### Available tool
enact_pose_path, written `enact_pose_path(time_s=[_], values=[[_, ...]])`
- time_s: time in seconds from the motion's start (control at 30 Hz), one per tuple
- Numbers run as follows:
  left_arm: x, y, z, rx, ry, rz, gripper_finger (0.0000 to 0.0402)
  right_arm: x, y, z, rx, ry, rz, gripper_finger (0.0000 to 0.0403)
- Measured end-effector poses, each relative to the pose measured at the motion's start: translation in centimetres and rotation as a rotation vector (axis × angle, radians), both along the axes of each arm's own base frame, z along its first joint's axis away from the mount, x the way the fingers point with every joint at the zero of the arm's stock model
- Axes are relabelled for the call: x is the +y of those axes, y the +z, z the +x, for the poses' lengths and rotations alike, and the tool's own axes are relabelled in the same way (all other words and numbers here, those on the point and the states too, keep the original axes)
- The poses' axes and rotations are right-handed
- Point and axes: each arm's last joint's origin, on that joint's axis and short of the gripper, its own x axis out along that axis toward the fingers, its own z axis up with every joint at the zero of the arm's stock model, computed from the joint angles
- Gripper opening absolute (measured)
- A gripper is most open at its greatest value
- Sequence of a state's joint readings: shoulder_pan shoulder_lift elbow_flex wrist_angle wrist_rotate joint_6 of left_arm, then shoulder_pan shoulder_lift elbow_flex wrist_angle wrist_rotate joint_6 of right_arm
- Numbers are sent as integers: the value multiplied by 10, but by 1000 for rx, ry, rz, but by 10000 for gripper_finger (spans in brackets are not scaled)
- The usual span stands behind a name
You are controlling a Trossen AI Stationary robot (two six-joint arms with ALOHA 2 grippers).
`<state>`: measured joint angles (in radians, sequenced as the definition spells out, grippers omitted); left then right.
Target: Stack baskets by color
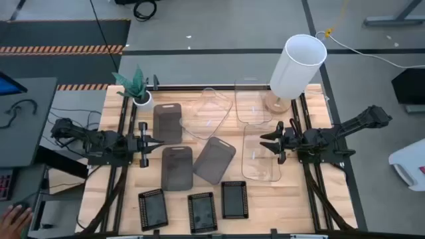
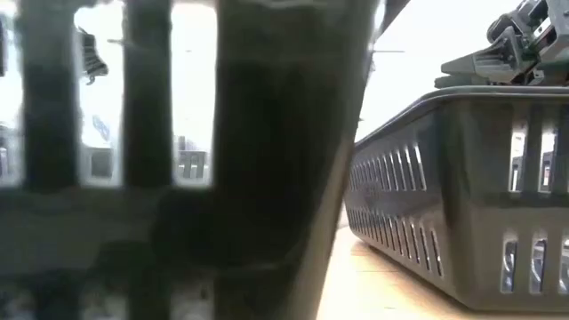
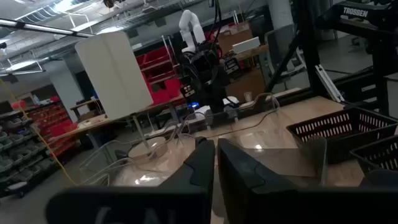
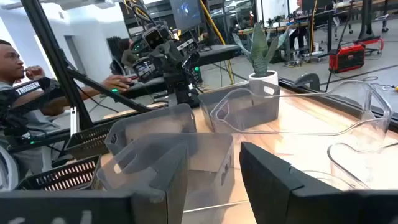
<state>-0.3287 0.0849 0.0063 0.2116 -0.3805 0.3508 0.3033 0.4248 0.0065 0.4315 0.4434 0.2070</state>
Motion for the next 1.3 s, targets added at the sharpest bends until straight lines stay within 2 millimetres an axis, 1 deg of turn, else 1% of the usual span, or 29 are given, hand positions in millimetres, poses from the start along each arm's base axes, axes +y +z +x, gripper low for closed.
enact_pose_path(time_s=[0.23, 0.53, 0.8, 1.1, 1.3], values=[[0, 0, 0, 0, 0, 0, 36, 0, 0, 0, 0, 0, 0, 149], [0, 0, 0, 0, 0, 0, 28, 0, 0, 0, 0, 0, 0, 149], [0, 0, 0, -1, 0, 0, 36, 0, 0, 0, 0, 0, 0, 149], [0, 0, 0, 0, 0, 0, 26, 0, 0, 0, 0, 0, 0, 149], [0, 0, 0, 0, 0, 0, 30, 0, 0, 0, 0, 0, 0, 149]])
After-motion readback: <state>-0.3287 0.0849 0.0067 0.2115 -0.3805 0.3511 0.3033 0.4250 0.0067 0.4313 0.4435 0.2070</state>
